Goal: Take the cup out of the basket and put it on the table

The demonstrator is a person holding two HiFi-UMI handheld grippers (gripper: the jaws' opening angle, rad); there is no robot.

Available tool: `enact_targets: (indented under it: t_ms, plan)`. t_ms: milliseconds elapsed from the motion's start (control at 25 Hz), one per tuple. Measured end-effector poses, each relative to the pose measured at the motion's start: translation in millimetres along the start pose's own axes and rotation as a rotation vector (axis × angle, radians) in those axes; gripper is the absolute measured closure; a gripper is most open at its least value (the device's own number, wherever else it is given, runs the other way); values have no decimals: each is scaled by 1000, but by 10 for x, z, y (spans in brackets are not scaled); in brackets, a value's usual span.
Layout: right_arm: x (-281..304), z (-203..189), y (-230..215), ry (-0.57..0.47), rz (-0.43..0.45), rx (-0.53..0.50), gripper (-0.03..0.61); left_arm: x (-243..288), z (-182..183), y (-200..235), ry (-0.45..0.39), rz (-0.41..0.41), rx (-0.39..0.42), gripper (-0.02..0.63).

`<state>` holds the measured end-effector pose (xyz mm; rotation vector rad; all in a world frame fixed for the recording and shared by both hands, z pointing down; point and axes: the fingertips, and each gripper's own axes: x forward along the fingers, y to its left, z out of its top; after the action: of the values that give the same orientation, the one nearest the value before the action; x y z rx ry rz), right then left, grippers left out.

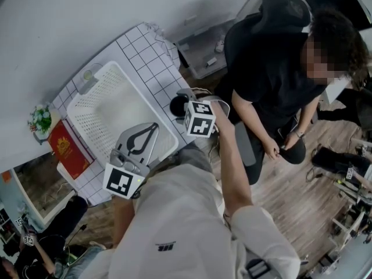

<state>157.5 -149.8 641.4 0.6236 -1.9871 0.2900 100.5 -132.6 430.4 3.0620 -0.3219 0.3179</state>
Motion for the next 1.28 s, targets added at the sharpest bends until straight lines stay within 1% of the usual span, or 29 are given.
enact_targets:
  t_ms: [360,520,840,920,1000,1040,1160,1200,1280]
  plan:
    - [21,-16,4,0,-2,4,190,9,-8,-26,-2,1,-5,603]
    - [4,-16,-3,-2,-11,10,189,1,-5,-40,1,-4,8,603]
    - [-123,-62,9,-7,-25,21,186,-2,0,-70,1,-3,11,603]
    - [-192,-70,35,-24,-22,43,186,-3,10,-81,-1,-5,17,603]
    - [-309,-50,48,-84,-31,103,187,-6,29,-87,-9,-4,18,603]
    - [-393,-18,47,-139,-39,150,187,-10,33,-87,-10,-2,18,603]
    - [-726,132,43,-354,-64,298,188,-29,30,-80,-1,5,11,603]
    - [-846,185,37,-418,-77,325,189,-32,32,-68,2,8,7,603]
    - [-1072,290,1,-516,-120,337,190,-23,68,-26,-10,15,11,603]
